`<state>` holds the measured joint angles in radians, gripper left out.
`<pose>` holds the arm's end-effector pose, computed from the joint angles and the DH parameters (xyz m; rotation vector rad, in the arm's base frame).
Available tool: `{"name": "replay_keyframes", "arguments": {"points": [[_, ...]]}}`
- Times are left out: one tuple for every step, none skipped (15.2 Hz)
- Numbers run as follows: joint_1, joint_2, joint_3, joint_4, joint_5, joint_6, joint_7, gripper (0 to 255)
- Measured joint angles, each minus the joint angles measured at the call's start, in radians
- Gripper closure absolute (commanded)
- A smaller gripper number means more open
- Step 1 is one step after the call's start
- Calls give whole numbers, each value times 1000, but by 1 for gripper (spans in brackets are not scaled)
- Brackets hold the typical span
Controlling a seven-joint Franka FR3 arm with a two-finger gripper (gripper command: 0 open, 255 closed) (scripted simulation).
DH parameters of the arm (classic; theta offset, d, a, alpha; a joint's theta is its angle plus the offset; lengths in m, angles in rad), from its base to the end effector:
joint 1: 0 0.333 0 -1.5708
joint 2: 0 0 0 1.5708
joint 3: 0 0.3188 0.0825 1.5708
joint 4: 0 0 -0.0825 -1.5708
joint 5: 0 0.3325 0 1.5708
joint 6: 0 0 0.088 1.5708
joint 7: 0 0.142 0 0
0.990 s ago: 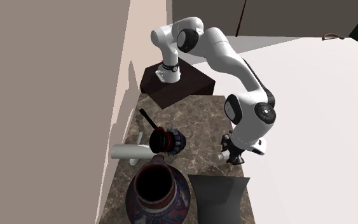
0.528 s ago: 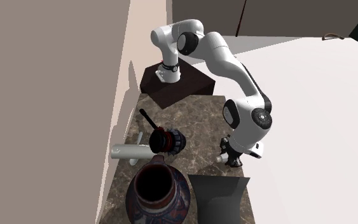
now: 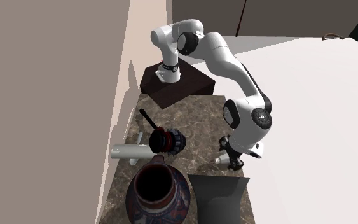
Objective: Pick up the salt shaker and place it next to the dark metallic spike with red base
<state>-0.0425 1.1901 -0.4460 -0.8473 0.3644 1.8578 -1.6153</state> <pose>0.7084 -0.1840 0.1741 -2.5114 -1.7993 0.1898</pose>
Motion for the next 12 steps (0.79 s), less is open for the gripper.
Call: {"name": "replay_keyframes", "arguments": {"points": [[0,0,0,0,0,0,0,0],[0,0,0,0,0,0,0,0],[-1,-5,-1,6,-1,-11,1,0],[-9,-5,-2,33,-4,-35,3,0],[-17,3,-2,78,-7,-68,10,0],[-20,0,-3,101,-9,-92,16,0],[-15,-16,-5,87,-10,-96,14,0],[-16,-19,-5,90,-11,-102,14,0],[-14,-24,-6,86,-11,-103,14,0],[-15,-24,-6,89,-11,-106,14,0],[-14,-25,-6,88,-11,-106,14,0],[-14,-25,-6,88,-12,-106,14,0]]}}
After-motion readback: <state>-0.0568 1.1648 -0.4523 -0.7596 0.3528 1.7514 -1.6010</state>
